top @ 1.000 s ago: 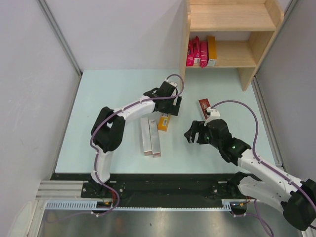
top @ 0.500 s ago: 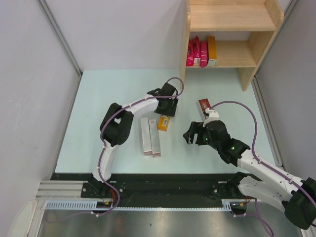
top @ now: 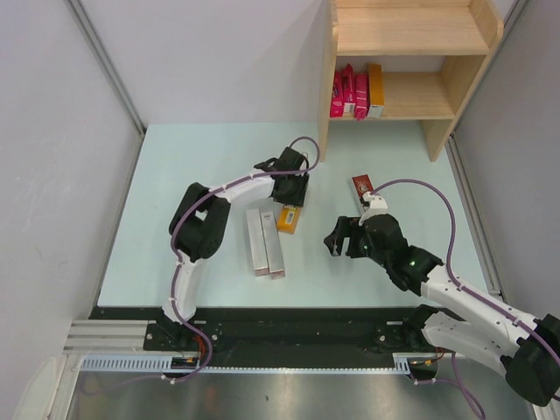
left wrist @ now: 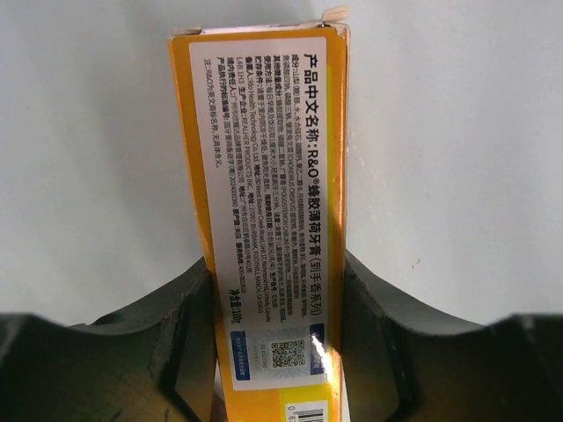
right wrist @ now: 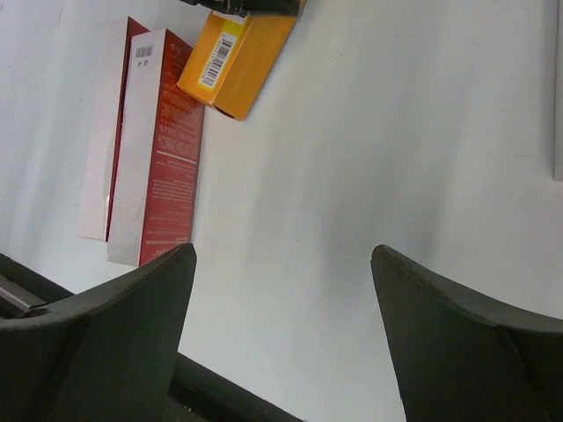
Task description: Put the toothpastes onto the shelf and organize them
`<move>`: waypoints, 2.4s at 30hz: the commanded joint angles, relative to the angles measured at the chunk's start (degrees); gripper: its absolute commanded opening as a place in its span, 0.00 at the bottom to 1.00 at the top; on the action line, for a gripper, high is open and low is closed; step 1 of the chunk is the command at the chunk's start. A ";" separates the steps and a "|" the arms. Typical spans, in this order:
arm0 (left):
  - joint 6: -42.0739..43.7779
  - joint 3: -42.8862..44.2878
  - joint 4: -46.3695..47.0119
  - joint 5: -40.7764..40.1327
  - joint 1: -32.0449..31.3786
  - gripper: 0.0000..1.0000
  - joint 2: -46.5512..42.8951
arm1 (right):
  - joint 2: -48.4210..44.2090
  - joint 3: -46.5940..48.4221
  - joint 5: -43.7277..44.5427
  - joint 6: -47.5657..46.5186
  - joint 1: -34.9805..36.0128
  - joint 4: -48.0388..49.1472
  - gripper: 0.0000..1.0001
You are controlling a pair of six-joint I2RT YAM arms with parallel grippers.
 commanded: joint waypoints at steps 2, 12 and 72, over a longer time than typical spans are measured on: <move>-2.74 -3.80 4.30 3.12 1.36 0.44 -10.23 | -1.65 0.14 1.74 1.20 0.60 2.39 0.86; -14.06 -15.66 16.41 8.74 1.89 0.41 -23.51 | -0.42 0.14 4.02 3.66 4.73 8.36 0.87; -27.80 -34.40 39.02 16.48 2.24 0.67 -38.81 | 19.01 4.01 12.11 9.55 8.07 35.27 0.22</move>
